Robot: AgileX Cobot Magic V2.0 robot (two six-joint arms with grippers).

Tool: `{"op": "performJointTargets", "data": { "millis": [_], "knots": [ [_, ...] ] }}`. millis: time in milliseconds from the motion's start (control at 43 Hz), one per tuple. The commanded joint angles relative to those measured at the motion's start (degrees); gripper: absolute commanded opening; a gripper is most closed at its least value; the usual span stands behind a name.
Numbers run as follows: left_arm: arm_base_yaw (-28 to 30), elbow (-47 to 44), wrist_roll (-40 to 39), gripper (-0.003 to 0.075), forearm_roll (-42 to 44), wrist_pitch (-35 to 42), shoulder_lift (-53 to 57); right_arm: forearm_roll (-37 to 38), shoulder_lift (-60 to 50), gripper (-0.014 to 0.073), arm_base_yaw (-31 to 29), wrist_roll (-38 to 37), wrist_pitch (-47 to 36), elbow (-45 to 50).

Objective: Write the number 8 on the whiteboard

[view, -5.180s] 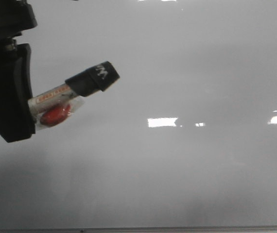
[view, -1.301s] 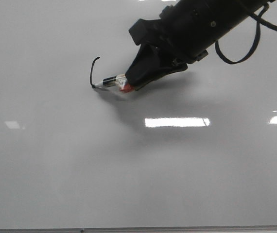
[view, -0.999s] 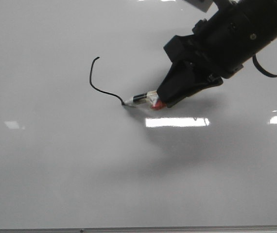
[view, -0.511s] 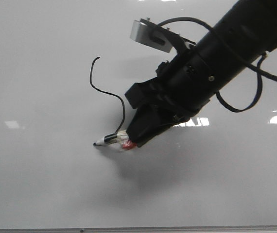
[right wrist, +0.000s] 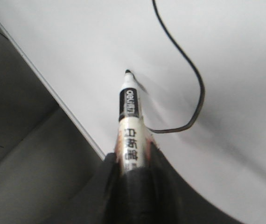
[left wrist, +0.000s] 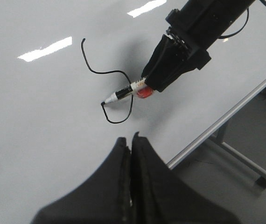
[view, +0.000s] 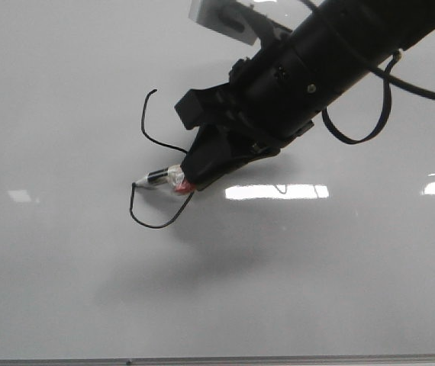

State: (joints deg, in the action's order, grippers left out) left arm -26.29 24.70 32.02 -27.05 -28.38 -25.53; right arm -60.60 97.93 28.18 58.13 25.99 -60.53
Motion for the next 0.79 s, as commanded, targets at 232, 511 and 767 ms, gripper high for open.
{"op": "performJointTargets", "data": {
  "millis": [232,511,767],
  "knots": [
    [0.0,1.5,-0.7,-0.0021,-1.6,3.7,-0.2,-1.5,-7.9,-0.0059,-6.6,-0.2,-3.6,-1.5],
    [0.0,1.5,-0.7,-0.0021,-1.6,4.1,-0.2,-1.5,-9.0,-0.0059,-7.2,-0.2,-3.9,-4.5],
    [0.0,1.5,-0.7,-0.0021,-2.0,4.1,-0.2,0.9,-6.7,-0.0059,-3.0,0.2,0.5,-8.9]
  ]
}}
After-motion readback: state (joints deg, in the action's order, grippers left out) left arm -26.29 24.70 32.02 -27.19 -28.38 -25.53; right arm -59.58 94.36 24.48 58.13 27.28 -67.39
